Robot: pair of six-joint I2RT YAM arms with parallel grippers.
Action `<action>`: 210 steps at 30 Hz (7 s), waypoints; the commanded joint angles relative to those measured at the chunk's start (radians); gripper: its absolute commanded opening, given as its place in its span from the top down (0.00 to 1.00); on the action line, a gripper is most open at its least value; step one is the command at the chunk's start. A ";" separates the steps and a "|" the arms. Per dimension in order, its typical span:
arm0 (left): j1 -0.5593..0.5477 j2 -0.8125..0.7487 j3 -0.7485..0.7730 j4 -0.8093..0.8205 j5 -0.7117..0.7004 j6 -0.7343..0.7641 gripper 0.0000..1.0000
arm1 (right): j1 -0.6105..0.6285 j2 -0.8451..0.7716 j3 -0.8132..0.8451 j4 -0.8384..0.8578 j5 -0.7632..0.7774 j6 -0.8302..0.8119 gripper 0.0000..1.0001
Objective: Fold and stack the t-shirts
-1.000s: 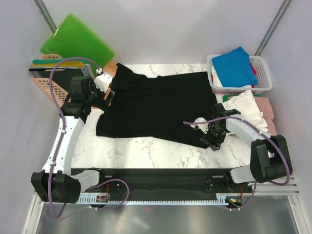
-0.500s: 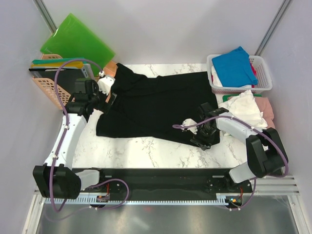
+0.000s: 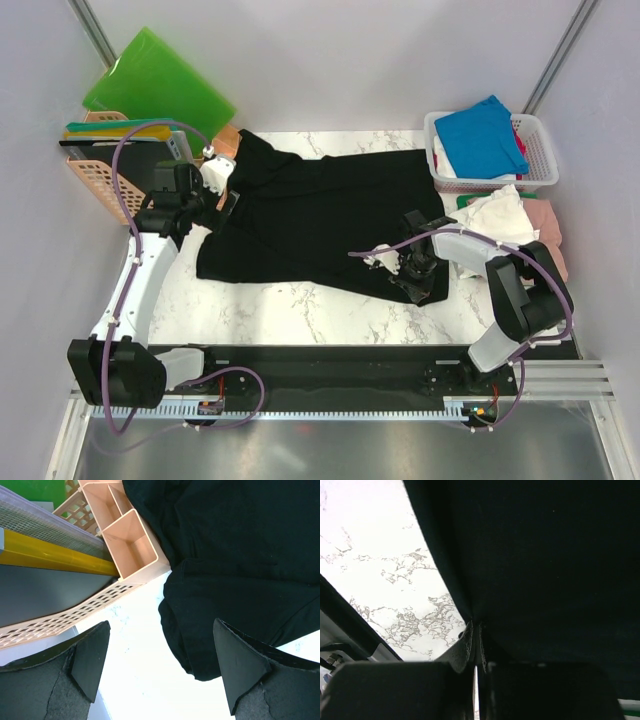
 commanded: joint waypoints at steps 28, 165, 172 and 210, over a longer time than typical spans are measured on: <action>0.007 0.055 -0.035 0.037 0.057 -0.024 0.09 | -0.073 0.186 0.482 -0.180 0.140 -0.109 0.42; -0.076 0.476 -0.199 0.119 -0.024 0.068 0.00 | -0.280 0.045 0.316 0.113 0.220 -0.161 1.00; -0.078 0.483 -0.195 0.122 -0.020 0.067 0.00 | -0.288 0.097 0.361 0.065 0.117 -0.149 0.30; -0.091 0.500 -0.181 0.126 -0.026 0.070 0.00 | -0.283 0.099 0.416 0.070 0.123 -0.143 1.00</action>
